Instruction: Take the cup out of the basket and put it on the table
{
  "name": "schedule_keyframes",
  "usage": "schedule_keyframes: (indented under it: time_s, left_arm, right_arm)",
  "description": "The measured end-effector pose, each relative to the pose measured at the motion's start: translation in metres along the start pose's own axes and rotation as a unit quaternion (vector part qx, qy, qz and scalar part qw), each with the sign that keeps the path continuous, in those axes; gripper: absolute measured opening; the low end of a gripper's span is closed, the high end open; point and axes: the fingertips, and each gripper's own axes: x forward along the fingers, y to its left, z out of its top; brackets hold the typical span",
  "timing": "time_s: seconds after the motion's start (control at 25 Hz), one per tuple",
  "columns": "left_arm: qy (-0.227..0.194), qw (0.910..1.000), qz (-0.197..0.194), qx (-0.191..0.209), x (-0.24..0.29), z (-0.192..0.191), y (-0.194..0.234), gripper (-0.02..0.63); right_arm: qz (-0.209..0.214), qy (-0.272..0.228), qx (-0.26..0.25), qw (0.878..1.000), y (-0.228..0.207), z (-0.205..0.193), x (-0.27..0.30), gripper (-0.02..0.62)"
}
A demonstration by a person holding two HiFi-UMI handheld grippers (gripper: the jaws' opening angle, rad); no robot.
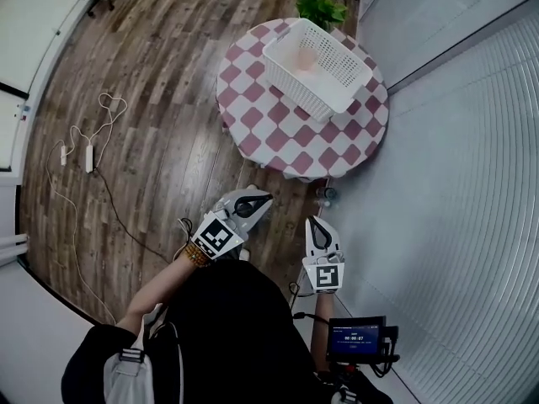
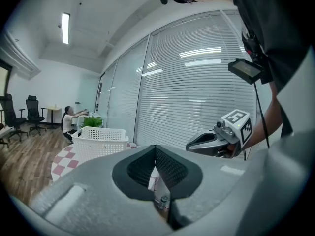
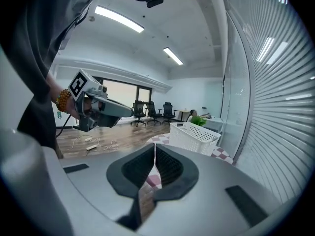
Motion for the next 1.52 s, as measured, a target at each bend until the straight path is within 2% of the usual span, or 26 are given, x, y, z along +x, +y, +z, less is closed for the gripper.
schedule_keyframes:
  time_s: [0.24, 0.52, 0.8, 1.0, 1.2, 1.28, 1.4, 1.52]
  left_arm:
    - [0.003, 0.9999, 0.003, -0.016, 0.016, -0.002, 0.039, 0.005]
    - [0.003, 0.9994, -0.020, -0.029, 0.045, 0.006, 0.076, 0.005]
    - [0.008, 0.9992, -0.024, -0.031, 0.071, 0.017, 0.109, 0.005]
    - [0.015, 0.9992, 0.008, -0.035, 0.082, 0.019, 0.142, 0.005]
    - [0.006, 0.9960, 0.068, -0.057, 0.091, 0.028, 0.173, 0.005]
    - [0.003, 0.9945, 0.085, -0.061, 0.093, 0.031, 0.180, 0.005]
    - [0.001, 0.9924, 0.106, -0.063, 0.098, 0.034, 0.190, 0.005]
    - [-0.002, 0.9889, 0.130, -0.072, 0.095, 0.035, 0.200, 0.005]
  right_arm:
    - [0.038, 0.032, -0.058, 0.997, -0.026, 0.008, 0.042, 0.012]
    - [0.012, 0.028, -0.006, 1.000, -0.067, 0.034, 0.084, 0.011]
    - [0.033, 0.039, -0.047, 0.998, -0.085, 0.044, 0.113, 0.012]
    - [0.041, 0.034, -0.078, 0.996, -0.143, 0.058, 0.149, 0.012]
    - [0.072, 0.037, -0.150, 0.985, -0.206, 0.081, 0.196, 0.012]
    - [0.077, 0.035, -0.162, 0.983, -0.227, 0.094, 0.214, 0.012]
    - [0.088, 0.040, -0.172, 0.980, -0.251, 0.102, 0.238, 0.012]
    - [0.122, 0.059, -0.199, 0.971, -0.257, 0.100, 0.264, 0.012]
